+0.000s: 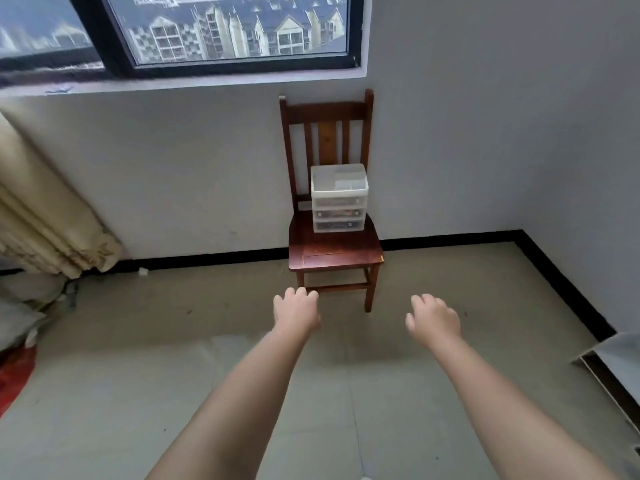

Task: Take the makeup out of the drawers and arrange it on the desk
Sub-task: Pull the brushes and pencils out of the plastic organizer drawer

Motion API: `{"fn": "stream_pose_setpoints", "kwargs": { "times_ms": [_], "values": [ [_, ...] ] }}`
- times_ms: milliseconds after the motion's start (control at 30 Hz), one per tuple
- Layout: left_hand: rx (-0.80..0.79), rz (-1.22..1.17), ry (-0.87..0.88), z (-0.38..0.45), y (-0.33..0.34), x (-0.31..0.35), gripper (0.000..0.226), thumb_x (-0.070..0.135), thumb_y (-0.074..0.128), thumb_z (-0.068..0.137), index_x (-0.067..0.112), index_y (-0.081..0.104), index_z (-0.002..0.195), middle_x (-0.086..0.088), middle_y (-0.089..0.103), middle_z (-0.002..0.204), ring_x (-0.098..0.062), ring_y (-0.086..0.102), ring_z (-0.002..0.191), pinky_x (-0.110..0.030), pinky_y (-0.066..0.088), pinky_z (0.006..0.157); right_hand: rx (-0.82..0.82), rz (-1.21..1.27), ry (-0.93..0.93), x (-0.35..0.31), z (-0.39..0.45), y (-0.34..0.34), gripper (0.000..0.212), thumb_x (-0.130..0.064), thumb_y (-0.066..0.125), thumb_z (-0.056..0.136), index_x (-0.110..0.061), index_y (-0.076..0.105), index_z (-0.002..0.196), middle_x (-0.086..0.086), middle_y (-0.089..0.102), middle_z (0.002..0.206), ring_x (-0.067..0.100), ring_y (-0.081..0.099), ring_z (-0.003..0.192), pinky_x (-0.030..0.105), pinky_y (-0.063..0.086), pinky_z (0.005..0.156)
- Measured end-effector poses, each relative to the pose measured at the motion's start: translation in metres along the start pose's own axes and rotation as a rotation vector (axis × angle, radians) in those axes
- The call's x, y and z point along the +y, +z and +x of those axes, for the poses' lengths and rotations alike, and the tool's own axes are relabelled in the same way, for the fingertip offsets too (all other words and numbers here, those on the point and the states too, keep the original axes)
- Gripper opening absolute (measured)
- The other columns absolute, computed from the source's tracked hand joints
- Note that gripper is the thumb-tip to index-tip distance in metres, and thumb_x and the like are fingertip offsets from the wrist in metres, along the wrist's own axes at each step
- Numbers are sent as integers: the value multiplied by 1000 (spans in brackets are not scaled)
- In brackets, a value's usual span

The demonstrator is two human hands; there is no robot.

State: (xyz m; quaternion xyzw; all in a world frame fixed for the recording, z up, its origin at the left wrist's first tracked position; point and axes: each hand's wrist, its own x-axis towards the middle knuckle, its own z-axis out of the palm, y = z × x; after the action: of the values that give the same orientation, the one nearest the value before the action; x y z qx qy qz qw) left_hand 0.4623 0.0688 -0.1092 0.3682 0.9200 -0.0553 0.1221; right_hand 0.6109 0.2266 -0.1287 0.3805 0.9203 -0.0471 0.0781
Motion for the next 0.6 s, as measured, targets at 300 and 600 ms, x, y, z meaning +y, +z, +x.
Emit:
{"fn": "stream_pose_setpoints", "kwargs": {
  "times_ms": [300,600],
  "values": [
    [-37,-9,-89,213,-43,-41,31,23,36,94,13,45,121,-8,47,130,-27,41,123,-35,36,95,37,69,-219,-86,224,-36,30,-23,39,91,-6,47,115,9,49,121,28,45,116,36,40,88],
    [-68,-5,63,454,-52,-78,32,27,39,94,13,46,121,-6,50,124,-26,43,119,-35,37,90,-124,240,-7,-130,437,-21,33,-24,39,92,-8,46,120,6,48,128,25,43,120,35,41,90]
  ]
}}
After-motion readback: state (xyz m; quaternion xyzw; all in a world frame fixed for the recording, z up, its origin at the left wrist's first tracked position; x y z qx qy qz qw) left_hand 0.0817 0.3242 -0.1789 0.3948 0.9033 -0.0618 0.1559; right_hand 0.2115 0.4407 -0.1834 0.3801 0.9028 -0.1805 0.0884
